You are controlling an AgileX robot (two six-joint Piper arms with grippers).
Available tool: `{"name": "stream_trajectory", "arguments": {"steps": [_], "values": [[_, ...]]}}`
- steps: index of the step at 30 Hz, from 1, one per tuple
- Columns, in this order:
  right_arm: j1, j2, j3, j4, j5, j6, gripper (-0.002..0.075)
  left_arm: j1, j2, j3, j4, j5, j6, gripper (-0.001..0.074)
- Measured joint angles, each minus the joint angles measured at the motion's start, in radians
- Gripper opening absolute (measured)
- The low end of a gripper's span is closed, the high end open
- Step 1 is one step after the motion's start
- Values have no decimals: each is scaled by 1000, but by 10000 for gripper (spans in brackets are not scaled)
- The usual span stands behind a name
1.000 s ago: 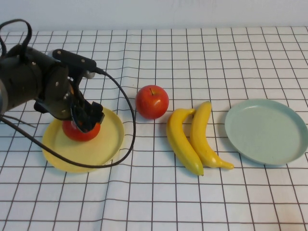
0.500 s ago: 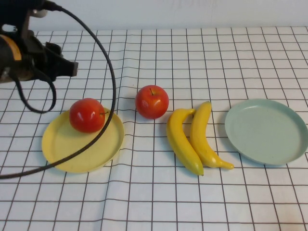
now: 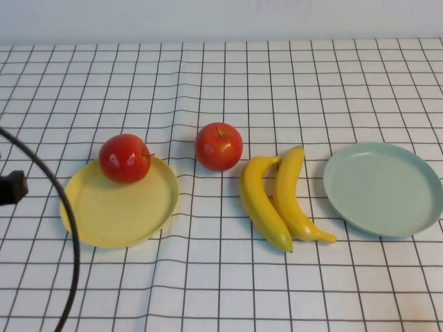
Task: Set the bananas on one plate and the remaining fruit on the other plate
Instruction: Put one type of fruit in the left plate
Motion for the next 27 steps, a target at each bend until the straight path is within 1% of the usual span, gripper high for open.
{"name": "stream_trajectory", "arguments": {"steps": [4,8,14,16,18,22,27], "values": [[0,0,0,0,0,0,-15,0,-131,95,-21,-2,-5,-1],[0,0,0,0,0,0,-15,0,-260,237,-35,-33,-8,-2],[0,0,0,0,0,0,-15,0,-455,438,-24,-230,-21,-2],[0,0,0,0,0,0,-15,0,-509,493,-21,-257,-42,-2],[0,0,0,0,0,0,-15,5,-540,521,-31,-259,-69,-2],[0,0,0,0,0,0,-15,41,-552,533,-46,-284,-90,-2],[0,0,0,0,0,0,-15,88,-503,531,-51,-379,-105,-2]]}}
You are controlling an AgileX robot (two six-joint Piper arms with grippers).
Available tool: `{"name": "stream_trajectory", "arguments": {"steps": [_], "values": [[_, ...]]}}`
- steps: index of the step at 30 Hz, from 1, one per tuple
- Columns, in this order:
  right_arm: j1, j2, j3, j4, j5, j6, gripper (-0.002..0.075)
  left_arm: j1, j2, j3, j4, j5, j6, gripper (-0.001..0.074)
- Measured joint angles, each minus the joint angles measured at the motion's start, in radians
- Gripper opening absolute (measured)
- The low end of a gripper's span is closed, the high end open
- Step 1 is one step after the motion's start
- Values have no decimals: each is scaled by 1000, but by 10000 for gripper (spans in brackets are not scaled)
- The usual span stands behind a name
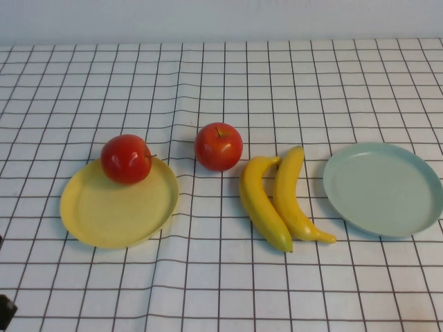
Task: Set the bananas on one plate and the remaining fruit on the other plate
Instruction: Put one type of fruit in the left plate
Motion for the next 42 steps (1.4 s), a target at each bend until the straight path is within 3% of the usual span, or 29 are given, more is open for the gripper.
{"name": "stream_trajectory", "arguments": {"steps": [12,25,29,42], "values": [[0,0,0,0,0,0,-15,5,349,-131,-2,-298,-49,-2],[0,0,0,0,0,0,-15,6,923,-296,72,-986,-92,-2],[0,0,0,0,0,0,-15,6,1026,-312,74,-1084,-115,-2],[0,0,0,0,0,0,-15,12,1120,-313,48,-1170,-130,-3]]}}
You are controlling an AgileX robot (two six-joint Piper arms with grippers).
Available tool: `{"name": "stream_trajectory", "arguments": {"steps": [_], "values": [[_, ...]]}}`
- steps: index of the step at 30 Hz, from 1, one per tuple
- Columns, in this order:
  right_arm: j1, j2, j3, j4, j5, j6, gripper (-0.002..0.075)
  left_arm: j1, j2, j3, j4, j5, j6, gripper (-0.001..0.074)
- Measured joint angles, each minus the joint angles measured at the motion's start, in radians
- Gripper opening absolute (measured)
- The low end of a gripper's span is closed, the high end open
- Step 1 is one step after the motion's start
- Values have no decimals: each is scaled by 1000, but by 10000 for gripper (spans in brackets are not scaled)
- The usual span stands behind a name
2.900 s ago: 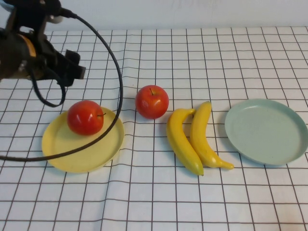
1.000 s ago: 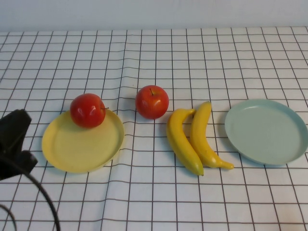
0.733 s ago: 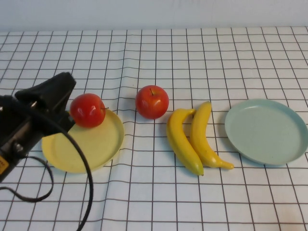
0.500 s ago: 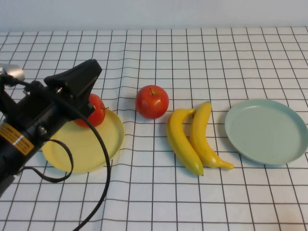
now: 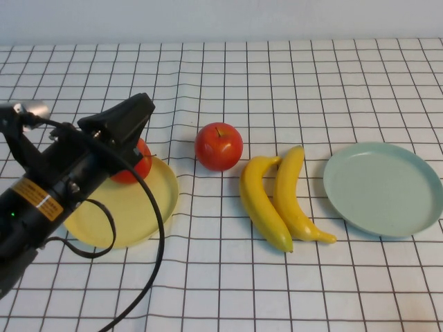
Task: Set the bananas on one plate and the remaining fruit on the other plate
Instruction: Put one type of fruit in the left plate
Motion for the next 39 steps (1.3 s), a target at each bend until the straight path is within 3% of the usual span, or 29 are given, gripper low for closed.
{"name": "stream_trajectory", "arguments": {"steps": [9,12,16,18,20,23,29,39], "values": [[0,0,0,0,0,0,-15,0,2,0,-17,0,-49,-3],[0,0,0,0,0,0,-15,0,2,-22,62,49,-55,-3],[0,0,0,0,0,0,-15,-10,1,-182,444,349,-249,-3],[0,0,0,0,0,0,-15,-26,1,-295,800,505,-475,-3],[0,0,0,0,0,0,-15,-33,3,-391,1076,541,-724,-3],[0,0,0,0,0,0,-15,-30,4,-508,1231,478,-888,-3],[0,0,0,2,0,0,-15,-30,44,-611,1293,477,-951,-3],[0,0,0,3,0,0,-15,-30,97,-622,1297,732,-981,-3]]}}
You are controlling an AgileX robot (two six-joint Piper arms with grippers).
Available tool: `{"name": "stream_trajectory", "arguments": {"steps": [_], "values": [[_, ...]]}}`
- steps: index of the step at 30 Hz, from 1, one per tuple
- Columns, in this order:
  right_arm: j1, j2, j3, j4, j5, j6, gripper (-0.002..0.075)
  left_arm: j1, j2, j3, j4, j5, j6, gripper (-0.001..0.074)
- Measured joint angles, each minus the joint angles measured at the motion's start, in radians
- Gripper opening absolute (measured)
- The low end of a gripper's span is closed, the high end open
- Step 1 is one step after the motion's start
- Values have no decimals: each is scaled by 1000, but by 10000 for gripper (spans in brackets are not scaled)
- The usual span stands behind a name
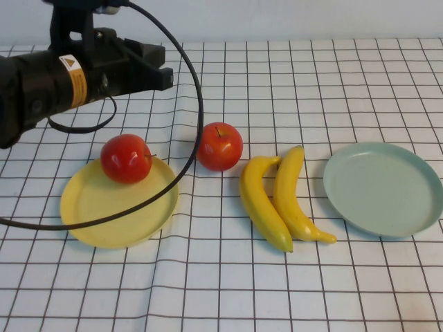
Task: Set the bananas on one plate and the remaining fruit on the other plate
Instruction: Put one type of fruit in the left plate
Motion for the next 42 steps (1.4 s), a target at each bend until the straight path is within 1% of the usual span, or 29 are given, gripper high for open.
{"name": "stream_trajectory", "arguments": {"steps": [3,6,8,10,12,13,15,17,18,21,23,24,26,28,29,32,34,35,36,38,42], "values": [[0,0,0,0,0,0,-15,0,4,0,-2,37,-13,-3],[0,0,0,0,0,0,-15,8,16,0,-5,8,-15,-3],[0,0,0,0,0,0,-15,29,29,0,-96,-46,36,-3],[0,0,0,0,0,0,-15,50,36,0,-241,-88,166,-3],[0,0,0,0,0,0,-15,53,38,0,-436,-76,333,-3],[0,0,0,0,0,0,-15,50,38,0,-502,-53,408,-3],[0,0,0,0,0,0,-15,31,38,-5,-660,49,605,-3],[0,0,0,0,0,0,-15,-2,40,-26,-894,234,916,-3],[0,0,0,0,0,0,-15,-18,46,-48,-1067,355,1148,-3],[0,0,0,0,0,0,-15,-53,90,-118,-1471,617,1680,-3],[0,0,0,0,0,0,-15,-61,133,-168,-1675,768,1902,-3],[0,0,0,0,0,0,-15,-61,157,-196,-1761,845,1980,-3],[0,0,0,0,0,0,-15,-61,202,-253,-1862,964,2069,13],[0,0,0,0,0,0,-15,-61,239,-322,-1900,1061,2115,70],[0,0,0,0,0,0,-15,-61,260,-357,-1910,1095,2123,123],[0,0,0,0,0,0,-15,-63,317,-445,-1925,1156,2134,345],[0,0,0,0,0,0,-15,-70,364,-505,-1934,1182,2120,521],[0,0,0,0,0,0,-15,-72,390,-530,-1944,1197,2107,582],[0,0,0,0,0,0,-15,-76,418,-563,-1957,1212,2098,621],[0,0,0,0,0,0,-15,-85,474,-637,-1989,1258,2087,659],[0,0,0,0,0,0,-15,-108,587,-774,-2016,1367,2080,668]]}}
